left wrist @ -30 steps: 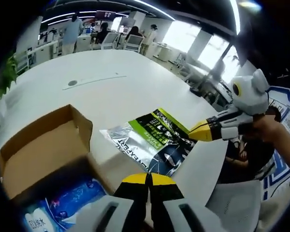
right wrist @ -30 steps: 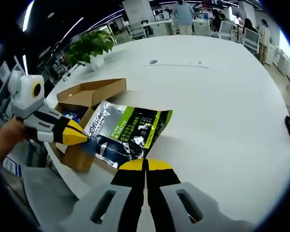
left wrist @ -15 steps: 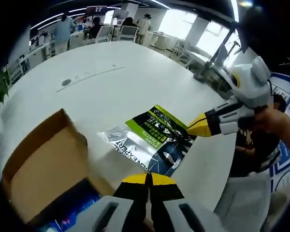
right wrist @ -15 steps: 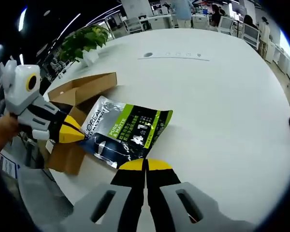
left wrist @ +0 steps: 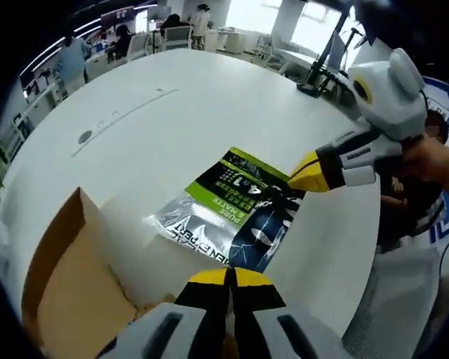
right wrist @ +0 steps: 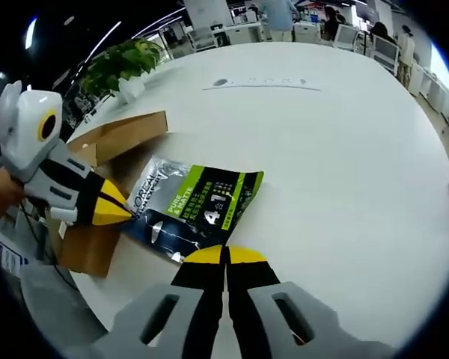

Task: Operate the shoe box by opening the lid, removing the specified soft item, and placing it in the target area until the item is outside and the box remains undamaged.

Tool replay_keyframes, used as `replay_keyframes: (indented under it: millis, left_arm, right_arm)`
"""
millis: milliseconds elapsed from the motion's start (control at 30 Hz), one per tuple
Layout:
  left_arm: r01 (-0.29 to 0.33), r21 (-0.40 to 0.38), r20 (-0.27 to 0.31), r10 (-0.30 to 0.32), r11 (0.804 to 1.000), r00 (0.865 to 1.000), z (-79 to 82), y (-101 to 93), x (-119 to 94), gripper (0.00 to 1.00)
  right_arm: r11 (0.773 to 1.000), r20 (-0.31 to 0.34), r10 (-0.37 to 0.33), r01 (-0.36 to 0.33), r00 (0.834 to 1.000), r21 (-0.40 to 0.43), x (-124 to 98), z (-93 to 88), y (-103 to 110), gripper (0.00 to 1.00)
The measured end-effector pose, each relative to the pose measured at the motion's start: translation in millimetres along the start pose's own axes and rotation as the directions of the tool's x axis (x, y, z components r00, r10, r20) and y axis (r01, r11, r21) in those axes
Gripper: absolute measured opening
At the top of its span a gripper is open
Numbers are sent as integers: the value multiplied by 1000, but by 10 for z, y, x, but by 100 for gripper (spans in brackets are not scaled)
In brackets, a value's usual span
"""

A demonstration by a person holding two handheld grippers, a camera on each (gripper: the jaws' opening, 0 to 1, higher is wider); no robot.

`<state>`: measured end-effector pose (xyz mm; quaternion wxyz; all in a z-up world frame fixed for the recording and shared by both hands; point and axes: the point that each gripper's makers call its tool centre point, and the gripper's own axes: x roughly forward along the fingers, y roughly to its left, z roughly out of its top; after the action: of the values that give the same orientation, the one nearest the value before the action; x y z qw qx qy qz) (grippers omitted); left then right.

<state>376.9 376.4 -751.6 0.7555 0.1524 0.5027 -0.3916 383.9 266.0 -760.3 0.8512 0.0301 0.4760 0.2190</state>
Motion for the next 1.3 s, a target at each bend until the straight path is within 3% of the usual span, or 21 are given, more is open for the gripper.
replay_keyframes:
  millis: [67, 167, 500, 633, 700, 767, 900, 1033, 1167, 1300]
  left_arm:
    - [-5, 16, 1, 5, 1000, 1000, 23, 2, 18, 0]
    - [-34, 113, -36, 38, 993, 999, -18, 4, 69, 0]
    - [-44, 209, -88, 64, 977, 994, -103, -2, 202, 1]
    - [-64, 270, -100, 94, 961, 991, -132, 16, 228, 2]
    - [-83, 313, -100, 119, 946, 988, -132, 31, 228, 3]
    - [-95, 381, -97, 142, 920, 985, -131, 37, 229, 4]
    - [-114, 413, -97, 168, 903, 981, -133, 42, 186, 5]
    - [-123, 437, -92, 180, 891, 979, -157, 44, 113, 6]
    - [-142, 412, -49, 177, 900, 983, -100, 44, 45, 16]
    - [-163, 401, -9, 182, 901, 983, -51, 33, -55, 19]
  right_arm:
    - [1000, 1, -7, 7, 1000, 0, 28, -8, -29, 0]
    - [1000, 1, -4, 4, 1000, 12, 65, -15, -48, 0]
    - [999, 1, -6, 6, 1000, 48, 166, -68, -106, 0]
    - [1000, -5, -14, 14, 1000, 26, 196, -117, -125, 0]
    - [999, 3, -20, 20, 1000, 26, 187, -109, -140, 1]
    - [999, 8, -28, 28, 1000, 15, 186, -101, -168, 1]
    - [997, 6, -46, 47, 999, -64, 187, -114, -204, 4]
    - [994, 21, -71, 73, 997, -84, 160, -121, -248, 5]
    - [990, 23, -87, 89, 996, -109, 116, -145, -274, 13]
    - [989, 33, -88, 91, 996, -115, 50, -159, -276, 18]
